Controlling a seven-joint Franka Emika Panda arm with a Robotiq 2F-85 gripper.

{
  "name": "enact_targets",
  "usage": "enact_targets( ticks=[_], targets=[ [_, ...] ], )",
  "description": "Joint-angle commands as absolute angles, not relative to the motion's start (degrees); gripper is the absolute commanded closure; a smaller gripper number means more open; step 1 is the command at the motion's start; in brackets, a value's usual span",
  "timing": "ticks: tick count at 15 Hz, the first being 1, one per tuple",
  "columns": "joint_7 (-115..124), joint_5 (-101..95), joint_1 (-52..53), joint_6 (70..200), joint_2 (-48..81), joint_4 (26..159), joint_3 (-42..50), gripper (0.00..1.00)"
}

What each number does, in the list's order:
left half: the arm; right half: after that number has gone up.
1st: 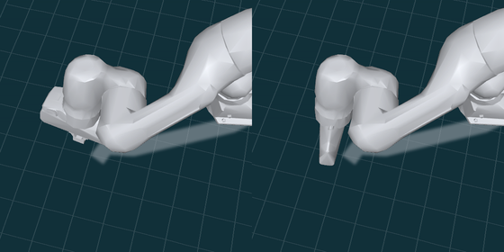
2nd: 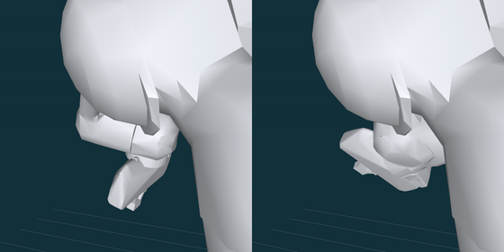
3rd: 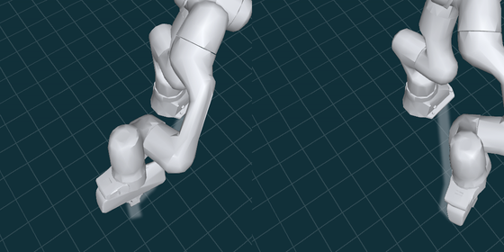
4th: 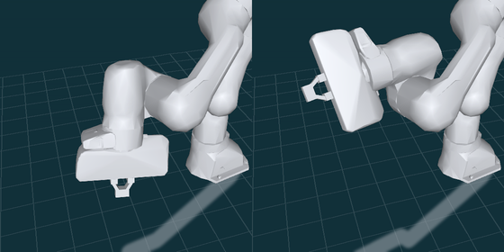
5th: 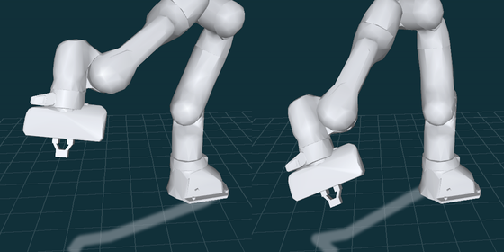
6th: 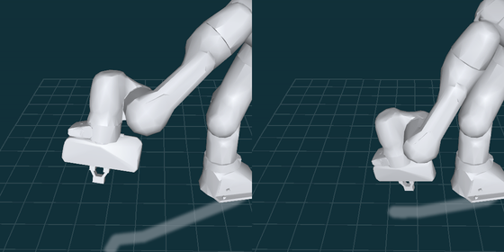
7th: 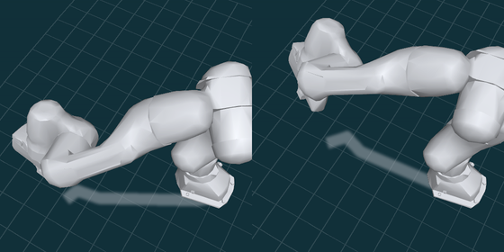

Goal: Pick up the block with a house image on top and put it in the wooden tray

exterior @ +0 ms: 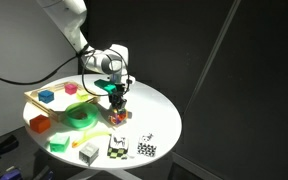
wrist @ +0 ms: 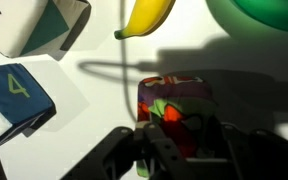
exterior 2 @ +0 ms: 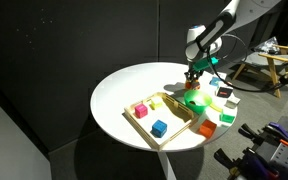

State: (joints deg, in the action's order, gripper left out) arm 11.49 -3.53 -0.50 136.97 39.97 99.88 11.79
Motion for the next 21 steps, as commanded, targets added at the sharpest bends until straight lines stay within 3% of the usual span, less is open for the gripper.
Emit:
enact_targets(
  ticks=[1, 21],
  targets=[
    [16.27, -4.94, 0.62, 131.93, 37.06, 99.58, 12.8, 0.82],
    [36.4, -4.0, 3.61, 124.62, 20.96, 106.5, 10.1, 0.82]
  ],
)
